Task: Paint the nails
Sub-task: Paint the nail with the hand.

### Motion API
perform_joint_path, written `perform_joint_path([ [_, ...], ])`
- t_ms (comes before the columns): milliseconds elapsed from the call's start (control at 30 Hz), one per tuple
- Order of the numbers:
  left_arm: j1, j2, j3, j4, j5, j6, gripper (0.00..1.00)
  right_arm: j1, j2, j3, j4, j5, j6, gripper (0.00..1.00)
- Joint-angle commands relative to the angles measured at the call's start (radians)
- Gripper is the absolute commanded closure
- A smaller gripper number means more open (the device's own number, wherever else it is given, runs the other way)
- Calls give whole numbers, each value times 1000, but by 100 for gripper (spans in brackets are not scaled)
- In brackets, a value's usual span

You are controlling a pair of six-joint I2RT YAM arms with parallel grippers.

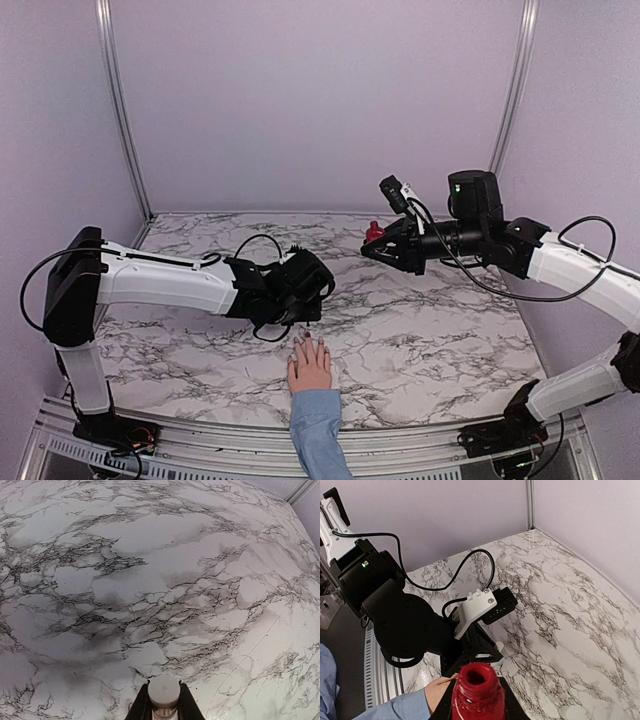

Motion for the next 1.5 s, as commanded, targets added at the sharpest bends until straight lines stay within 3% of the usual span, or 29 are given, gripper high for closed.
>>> perform_joint_path([
  [0, 1, 28, 11, -6, 6, 12, 100, -9, -17, 11, -1, 12, -7, 100],
  [1467, 38, 70, 24, -9, 56, 10, 100, -9, 0, 20, -7, 25, -19, 100],
])
